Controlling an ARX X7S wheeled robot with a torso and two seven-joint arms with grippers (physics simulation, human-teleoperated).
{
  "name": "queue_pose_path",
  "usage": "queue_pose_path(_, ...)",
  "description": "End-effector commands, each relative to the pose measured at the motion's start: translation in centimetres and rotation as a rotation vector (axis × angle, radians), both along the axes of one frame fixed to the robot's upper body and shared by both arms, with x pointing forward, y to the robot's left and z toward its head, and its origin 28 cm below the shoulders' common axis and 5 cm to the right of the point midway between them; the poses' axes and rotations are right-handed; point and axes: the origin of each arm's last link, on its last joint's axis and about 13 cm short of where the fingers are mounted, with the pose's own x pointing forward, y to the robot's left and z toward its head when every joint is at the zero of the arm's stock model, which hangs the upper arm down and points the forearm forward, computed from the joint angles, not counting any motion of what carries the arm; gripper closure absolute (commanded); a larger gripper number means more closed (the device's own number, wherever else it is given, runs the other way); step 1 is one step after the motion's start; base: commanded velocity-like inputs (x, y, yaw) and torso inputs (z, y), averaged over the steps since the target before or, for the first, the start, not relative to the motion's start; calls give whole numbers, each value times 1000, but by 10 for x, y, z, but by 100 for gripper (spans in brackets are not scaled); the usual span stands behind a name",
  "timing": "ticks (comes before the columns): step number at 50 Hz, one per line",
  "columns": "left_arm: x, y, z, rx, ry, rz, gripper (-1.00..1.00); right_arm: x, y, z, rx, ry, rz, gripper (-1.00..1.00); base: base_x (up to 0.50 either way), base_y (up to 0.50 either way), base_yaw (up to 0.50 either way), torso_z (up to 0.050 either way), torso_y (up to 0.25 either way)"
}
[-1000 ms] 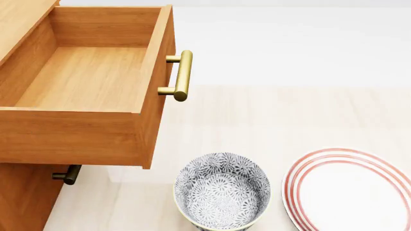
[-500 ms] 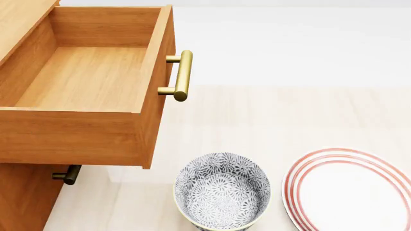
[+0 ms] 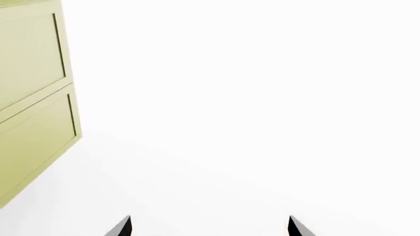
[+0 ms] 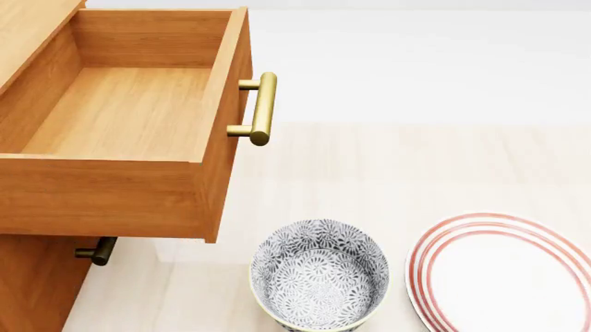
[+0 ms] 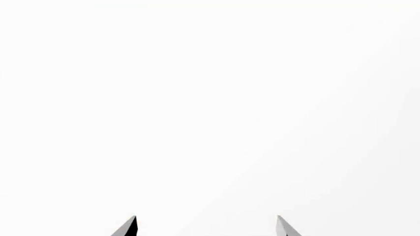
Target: Open the top drawer of the cabinet.
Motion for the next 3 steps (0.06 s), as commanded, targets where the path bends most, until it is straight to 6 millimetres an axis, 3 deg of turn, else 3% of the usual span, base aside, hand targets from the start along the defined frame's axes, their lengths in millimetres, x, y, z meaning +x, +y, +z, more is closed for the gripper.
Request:
queue_pose_path(1,-5,0,9,0,-32,3,-100,-3,1,6,1,-15,-11,-100,0,0,0,0,0)
queue_pose_path(3,-6,-2,11,3,-43,-3,-100,-3,0,6,1,-19,-10,-100,0,0,0,0,0)
